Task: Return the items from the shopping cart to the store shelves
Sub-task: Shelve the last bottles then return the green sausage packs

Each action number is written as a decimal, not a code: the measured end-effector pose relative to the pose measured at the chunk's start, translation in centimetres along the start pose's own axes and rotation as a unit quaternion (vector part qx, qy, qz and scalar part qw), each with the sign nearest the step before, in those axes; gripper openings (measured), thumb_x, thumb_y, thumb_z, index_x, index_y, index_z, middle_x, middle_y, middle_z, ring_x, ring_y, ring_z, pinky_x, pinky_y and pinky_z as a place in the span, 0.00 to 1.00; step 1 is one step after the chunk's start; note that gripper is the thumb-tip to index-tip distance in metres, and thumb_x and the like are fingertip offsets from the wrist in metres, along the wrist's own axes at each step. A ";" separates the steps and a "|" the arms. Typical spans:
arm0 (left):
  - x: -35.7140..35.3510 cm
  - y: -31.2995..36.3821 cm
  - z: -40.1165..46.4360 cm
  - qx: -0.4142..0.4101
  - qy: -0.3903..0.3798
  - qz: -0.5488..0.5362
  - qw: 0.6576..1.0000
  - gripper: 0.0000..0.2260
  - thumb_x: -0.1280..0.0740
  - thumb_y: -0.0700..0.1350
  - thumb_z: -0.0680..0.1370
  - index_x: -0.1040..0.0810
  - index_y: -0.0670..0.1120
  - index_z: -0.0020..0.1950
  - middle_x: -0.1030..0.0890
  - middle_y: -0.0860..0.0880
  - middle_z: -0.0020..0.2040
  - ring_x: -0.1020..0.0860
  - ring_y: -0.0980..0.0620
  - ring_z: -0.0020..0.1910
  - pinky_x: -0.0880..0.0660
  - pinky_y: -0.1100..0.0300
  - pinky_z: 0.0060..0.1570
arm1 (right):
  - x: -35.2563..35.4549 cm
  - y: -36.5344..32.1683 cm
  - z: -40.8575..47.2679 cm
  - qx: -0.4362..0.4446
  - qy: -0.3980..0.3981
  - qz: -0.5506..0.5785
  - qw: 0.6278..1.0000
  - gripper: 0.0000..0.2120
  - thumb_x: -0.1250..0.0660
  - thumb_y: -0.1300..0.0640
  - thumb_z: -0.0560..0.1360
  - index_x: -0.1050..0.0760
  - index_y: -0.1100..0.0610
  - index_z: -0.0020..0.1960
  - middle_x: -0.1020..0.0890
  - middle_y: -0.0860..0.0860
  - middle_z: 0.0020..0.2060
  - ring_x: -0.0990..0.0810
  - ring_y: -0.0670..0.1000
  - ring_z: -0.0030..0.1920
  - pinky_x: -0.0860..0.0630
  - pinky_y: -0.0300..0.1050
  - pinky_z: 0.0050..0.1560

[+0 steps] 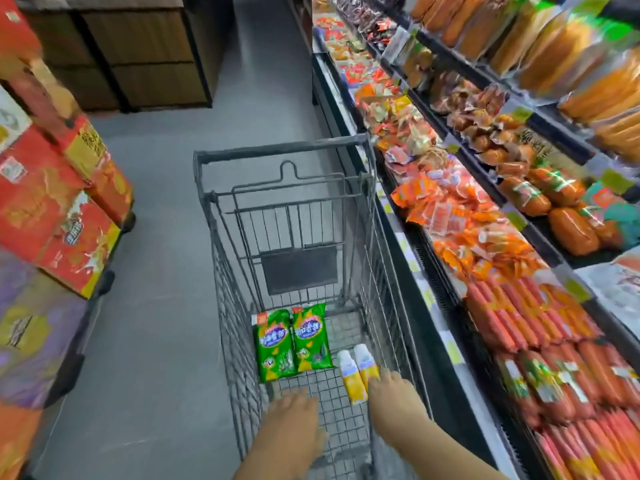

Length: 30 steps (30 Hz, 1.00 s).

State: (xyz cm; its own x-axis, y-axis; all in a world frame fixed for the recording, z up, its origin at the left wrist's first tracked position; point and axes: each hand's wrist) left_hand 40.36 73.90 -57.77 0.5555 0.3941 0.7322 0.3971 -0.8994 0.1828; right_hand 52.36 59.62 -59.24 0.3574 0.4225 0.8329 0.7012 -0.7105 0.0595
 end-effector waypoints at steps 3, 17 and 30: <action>-1.5 -0.1 6.1 0.004 -0.028 -0.001 1.000 0.21 0.40 0.52 0.81 0.33 0.46 0.72 0.33 0.42 0.72 0.35 0.40 0.71 0.36 0.44 0.69 | -2.5 0.2 5.8 -0.007 -0.036 0.006 0.999 0.20 0.40 0.64 0.76 0.33 0.60 0.67 0.27 0.58 0.63 0.27 0.57 0.63 0.28 0.50 0.60; -12.0 -0.7 24.0 0.027 -0.046 -0.181 0.982 0.22 0.42 0.54 0.83 0.36 0.44 0.73 0.30 0.44 0.70 0.33 0.45 0.70 0.33 0.51 0.68 | -14.0 0.2 20.1 -0.155 -0.067 0.138 0.976 0.24 0.44 0.63 0.79 0.45 0.65 0.73 0.36 0.60 0.70 0.32 0.57 0.68 0.32 0.48 0.69; -14.1 0.8 28.0 0.162 0.010 -0.445 0.881 0.18 0.32 0.45 0.78 0.32 0.45 0.65 0.23 0.45 0.61 0.23 0.45 0.58 0.29 0.58 0.48 | -17.5 -0.3 21.0 -0.277 -0.048 0.479 0.832 0.19 0.34 0.62 0.73 0.37 0.61 0.61 0.29 0.58 0.58 0.26 0.59 0.57 0.27 0.49 0.54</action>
State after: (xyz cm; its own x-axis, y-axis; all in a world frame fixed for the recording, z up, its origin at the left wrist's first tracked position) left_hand 53.34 72.97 -86.31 -0.0934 0.9092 0.4057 0.8578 -0.1334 0.4963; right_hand 58.87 64.26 -85.42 0.6547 -0.4618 0.5984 -0.3145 -0.8863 -0.3398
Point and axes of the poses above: each hand's wrist, its own z-axis towards the middle knuckle, its own x-axis out of the back of the hand, y = z × x
